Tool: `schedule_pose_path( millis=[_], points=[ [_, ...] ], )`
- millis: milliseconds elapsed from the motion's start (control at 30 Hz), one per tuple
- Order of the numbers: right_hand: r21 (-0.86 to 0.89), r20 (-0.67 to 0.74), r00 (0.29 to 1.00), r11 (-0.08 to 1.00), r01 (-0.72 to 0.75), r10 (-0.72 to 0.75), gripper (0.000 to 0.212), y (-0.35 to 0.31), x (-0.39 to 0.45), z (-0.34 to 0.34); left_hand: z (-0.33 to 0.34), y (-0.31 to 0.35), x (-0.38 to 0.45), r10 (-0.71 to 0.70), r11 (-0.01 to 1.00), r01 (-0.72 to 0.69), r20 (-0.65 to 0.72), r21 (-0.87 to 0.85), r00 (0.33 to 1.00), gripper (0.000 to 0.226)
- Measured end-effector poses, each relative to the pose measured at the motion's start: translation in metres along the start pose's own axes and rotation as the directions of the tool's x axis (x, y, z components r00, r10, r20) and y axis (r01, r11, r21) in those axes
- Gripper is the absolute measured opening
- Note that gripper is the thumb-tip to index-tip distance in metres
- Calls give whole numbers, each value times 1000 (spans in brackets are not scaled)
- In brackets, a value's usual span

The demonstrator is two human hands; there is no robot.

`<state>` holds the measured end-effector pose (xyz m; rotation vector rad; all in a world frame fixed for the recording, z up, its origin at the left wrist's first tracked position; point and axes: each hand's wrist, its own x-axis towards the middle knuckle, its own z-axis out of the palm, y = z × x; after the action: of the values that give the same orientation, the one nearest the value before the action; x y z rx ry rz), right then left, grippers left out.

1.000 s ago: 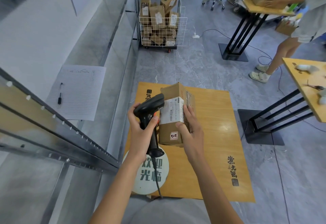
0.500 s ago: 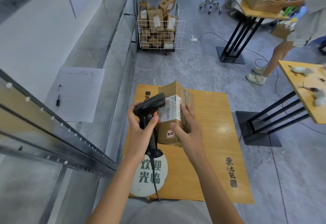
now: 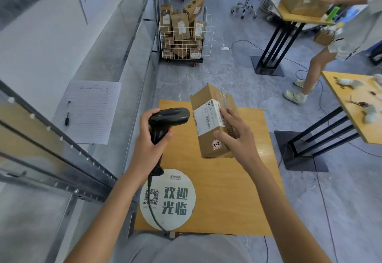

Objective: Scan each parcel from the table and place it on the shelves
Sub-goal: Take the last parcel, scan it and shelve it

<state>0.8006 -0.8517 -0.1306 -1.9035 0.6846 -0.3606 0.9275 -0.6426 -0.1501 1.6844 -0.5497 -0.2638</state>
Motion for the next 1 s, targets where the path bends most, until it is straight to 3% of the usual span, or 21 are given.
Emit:
schedule_pose_path(
  millis=[300, 467, 1000],
  points=[
    [-113, 135, 990, 993, 47, -31, 82, -6, 17, -20, -3, 12, 12, 96, 972, -130, 175, 193, 980, 69],
    [-115, 187, 982, 993, 36, -14, 74, -11, 25, -30, -11, 23, 21, 165, 912, -248, 263, 326, 951, 66],
    [31, 189, 982, 999, -35, 29, 67, -4, 31, -46, -11, 26, 28, 372, 781, -497, 359, 378, 856, 66]
  ],
)
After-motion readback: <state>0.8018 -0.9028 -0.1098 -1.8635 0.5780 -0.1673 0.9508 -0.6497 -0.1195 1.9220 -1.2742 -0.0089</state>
